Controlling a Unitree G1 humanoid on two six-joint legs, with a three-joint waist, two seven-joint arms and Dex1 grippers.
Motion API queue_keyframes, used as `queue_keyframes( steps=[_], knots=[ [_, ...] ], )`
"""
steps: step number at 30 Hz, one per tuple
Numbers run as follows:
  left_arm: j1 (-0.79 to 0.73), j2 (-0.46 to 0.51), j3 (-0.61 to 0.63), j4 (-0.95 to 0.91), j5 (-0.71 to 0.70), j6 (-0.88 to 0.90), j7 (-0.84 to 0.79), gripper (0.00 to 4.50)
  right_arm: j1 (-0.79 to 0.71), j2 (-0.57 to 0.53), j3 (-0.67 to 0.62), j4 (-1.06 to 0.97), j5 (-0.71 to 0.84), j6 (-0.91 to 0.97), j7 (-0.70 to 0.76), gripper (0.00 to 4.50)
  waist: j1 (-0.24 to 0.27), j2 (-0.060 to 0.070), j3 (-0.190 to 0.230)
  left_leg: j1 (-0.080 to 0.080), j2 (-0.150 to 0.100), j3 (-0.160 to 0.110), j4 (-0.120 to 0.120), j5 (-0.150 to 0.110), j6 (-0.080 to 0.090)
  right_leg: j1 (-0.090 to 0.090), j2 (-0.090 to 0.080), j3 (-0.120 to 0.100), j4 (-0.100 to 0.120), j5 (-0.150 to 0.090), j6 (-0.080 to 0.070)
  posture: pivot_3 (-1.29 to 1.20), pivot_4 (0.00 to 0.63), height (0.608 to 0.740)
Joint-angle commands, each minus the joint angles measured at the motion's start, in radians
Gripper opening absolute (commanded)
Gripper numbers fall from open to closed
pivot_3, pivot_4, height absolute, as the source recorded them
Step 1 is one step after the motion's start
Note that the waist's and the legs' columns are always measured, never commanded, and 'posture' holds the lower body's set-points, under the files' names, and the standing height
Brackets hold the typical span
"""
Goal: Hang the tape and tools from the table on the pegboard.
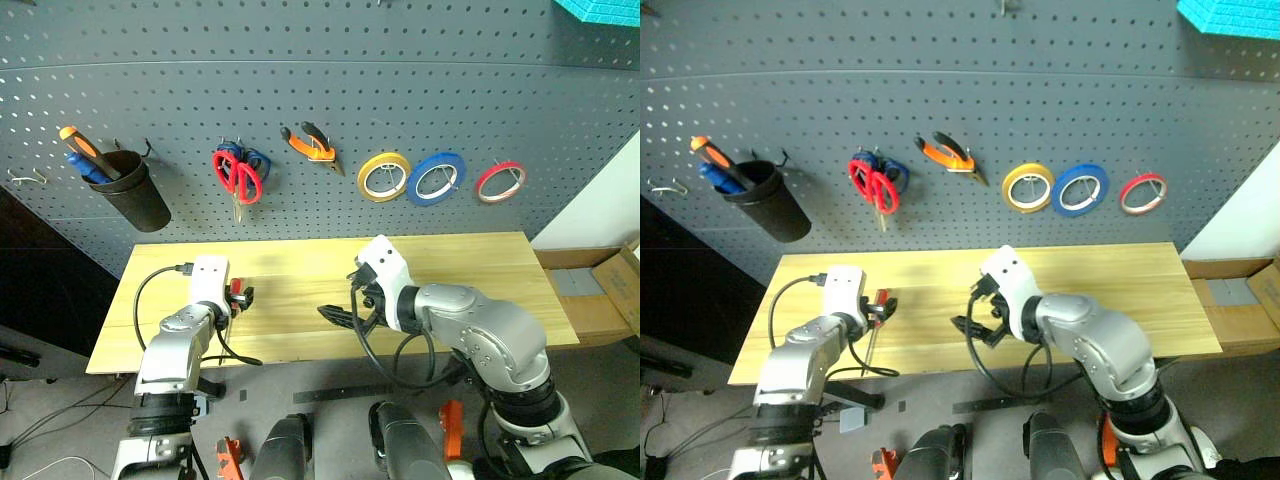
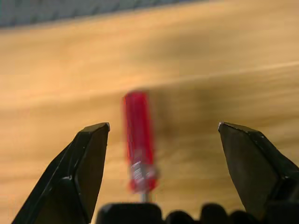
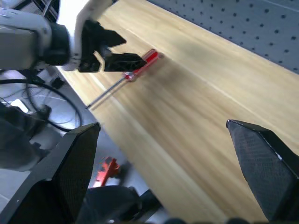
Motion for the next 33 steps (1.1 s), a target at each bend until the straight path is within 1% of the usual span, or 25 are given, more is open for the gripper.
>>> queue_keyframes(
  steps=[1, 4, 8, 9, 10, 12, 13, 17, 18, 20, 21, 24, 26, 29, 30, 33],
  knots=[
    [-0.072, 0.004, 0.038, 0.111, -0.02, 0.04, 0.016, 4.0, -0.034, 0.02, -0.002, -0.026, 0.026, 0.038, -0.014, 4.5, -0.002, 0.0, 0.002, 0.0, 0.0, 0.0, 0.0, 0.0, 0.0, 0.0, 0.0, 0.0, 0.0, 0.0, 0.0, -0.14, 0.261, 0.74],
    [-0.115, -0.005, 0.062, 0.21, -0.032, 0.053, 0.029, 4.0, -0.056, 0.02, 0.006, -0.019, 0.035, 0.053, -0.015, 4.5, -0.006, 0.0, 0.005, 0.0, 0.0, 0.0, 0.0, 0.0, 0.0, 0.0, 0.0, 0.001, -0.001, 0.0, 0.0, -0.15, 0.271, 0.74],
    [-0.155, -0.012, 0.08, 0.316, -0.035, 0.023, 0.047, 4.0, -0.092, 0.019, 0.019, 0.003, 0.038, 0.051, -0.016, 4.5, -0.01, 0.0, 0.014, 0.0, 0.0, 0.001, -0.001, 0.0, 0.0, -0.001, -0.001, 0.001, -0.001, 0.0, 0.0, -0.17, 0.275, 0.74],
    [-0.168, -0.013, 0.082, 0.353, -0.034, 0.009, 0.052, 3.64, -0.105, 0.019, 0.022, 0.011, 0.036, 0.047, -0.015, 4.5, -0.011, 0.0, 0.017, 0.0, 0.0, 0.001, -0.001, 0.0, 0.0, -0.001, -0.002, 0.001, -0.001, 0.0, 0.0, -0.17, 0.274, 0.74],
    [-0.178, -0.011, 0.077, 0.385, -0.027, -0.006, 0.056, 3.43, -0.116, 0.018, 0.024, 0.017, 0.036, 0.044, -0.014, 4.5, -0.011, 0.001, 0.018, 0.0, 0.001, 0.0, -0.001, 0.0, 0.0, -0.001, -0.003, 0.001, -0.001, 0.0, 0.0, -0.17, 0.274, 0.74],
    [-0.2, -0.009, 0.077, 0.44, -0.022, -0.033, 0.064, 2.83, -0.133, 0.015, 0.025, 0.027, 0.035, 0.039, -0.013, 4.5, -0.012, 0.002, 0.019, 0.0, 0.001, 0.0, -0.001, 0.0, 0.0, -0.001, -0.003, 0.0, -0.001, 0.0, 0.0, -0.17, 0.274, 0.74],
    [-0.209, -0.007, 0.077, 0.459, -0.02, -0.049, 0.068, 2.39, -0.138, 0.012, 0.025, 0.03, 0.035, 0.036, -0.012, 4.5, -0.013, 0.002, 0.019, 0.0, 0.001, 0.0, -0.001, 0.0, 0.0, -0.001, -0.004, 0.0, -0.001, 0.0, 0.0, -0.18, 0.269, 0.74],
    [-0.222, -0.001, 0.08, 0.491, -0.027, -0.087, 0.064, 1.02, -0.15, -0.003, 0.021, 0.039, 0.035, 0.028, -0.009, 4.5, -0.013, 0.002, 0.018, 0.0, 0.0, 0.001, -0.001, 0.0, 0.0, -0.001, -0.004, 0.001, -0.001, 0.0, 0.0, -0.18, 0.253, 0.74],
    [-0.21, -0.002, 0.081, 0.463, -0.033, -0.087, 0.059, 0.85, -0.154, -0.009, 0.02, 0.039, 0.035, 0.026, -0.008, 4.5, -0.013, 0.002, 0.018, 0.0, 0.0, 0.001, -0.001, 0.0, 0.0, -0.001, -0.005, 0.001, -0.001, 0.0, 0.0, -0.19, 0.25, 0.74],
    [-0.179, -0.007, 0.083, 0.392, -0.043, -0.091, 0.051, 0.86, -0.161, -0.022, 0.021, 0.04, 0.033, 0.016, -0.004, 4.5, -0.014, 0.001, 0.018, 0.0, 0.0, 0.001, -0.001, 0.0, 0.0, -0.001, -0.005, 0.001, -0.001, 0.0, 0.0, -0.18, 0.237, 0.74],
    [-0.144, -0.007, 0.072, 0.318, -0.041, -0.091, 0.045, 0.86, -0.167, -0.029, 0.019, 0.036, 0.036, 0.011, 0.002, 4.5, -0.015, 0.001, 0.018, 0.0, 0.0, 0.001, -0.001, 0.0, 0.0, -0.001, -0.005, 0.001, -0.001, 0.0, 0.0, -0.18, 0.234, 0.74],
    [-0.008, -0.01, 0.072, 0.013, -0.053, -0.079, 0.049, 0.86, -0.191, -0.062, 0.0, 0.01, 0.054, -0.015, 0.034, 4.5, -0.021, 0.001, 0.018, -0.001, 0.0, 0.002, -0.002, -0.001, -0.001, -0.002, -0.006, 0.002, -0.001, 0.001, -0.001, -0.17, 0.221, 0.74],
    [0.057, -0.004, 0.065, -0.143, -0.051, -0.085, 0.047, 0.86, -0.199, -0.084, -0.007, -0.007, 0.065, -0.042, 0.06, 4.5, -0.022, 0.001, 0.018, -0.005, 0.001, 0.001, -0.002, -0.001, -0.002, -0.007, -0.005, 0.002, -0.001, 0.003, -0.005, -0.17, 0.219, 0.74],
    [0.138, -0.038, 0.121, -0.417, -0.069, -0.136, 0.088, 0.86, -0.203, -0.138, -0.021, -0.046, 0.073, -0.165, 0.129, 4.5, -0.014, 0.001, 0.018, -0.014, 0.001, 0.0, 0.0, 0.0, -0.003, -0.017, -0.005, 0.001, 0.0, 0.004, -0.006, -0.13, 0.205, 0.74],
    [0.155, -0.036, 0.129, -0.482, -0.052, -0.173, 0.105, 0.86, -0.201, -0.151, -0.022, -0.051, 0.067, -0.223, 0.152, 4.5, -0.01, 0.0, 0.018, -0.015, 0.001, 0.001, 0.0, 0.0, -0.003, -0.017, -0.005, 0.001, 0.0, 0.004, -0.006, -0.13, 0.203, 0.74],
    [0.165, -0.051, 0.164, -0.597, -0.038, -0.234, 0.15, 0.86, -0.206, -0.189, -0.022, -0.044, 0.064, -0.34, 0.217, 4.5, -0.006, 0.0, 0.017, -0.015, 0.0, 0.001, 0.0, -0.001, -0.002, -0.017, -0.005, 0.001, -0.001, 0.004, -0.006, -0.1, 0.189, 0.74]
  ],
)
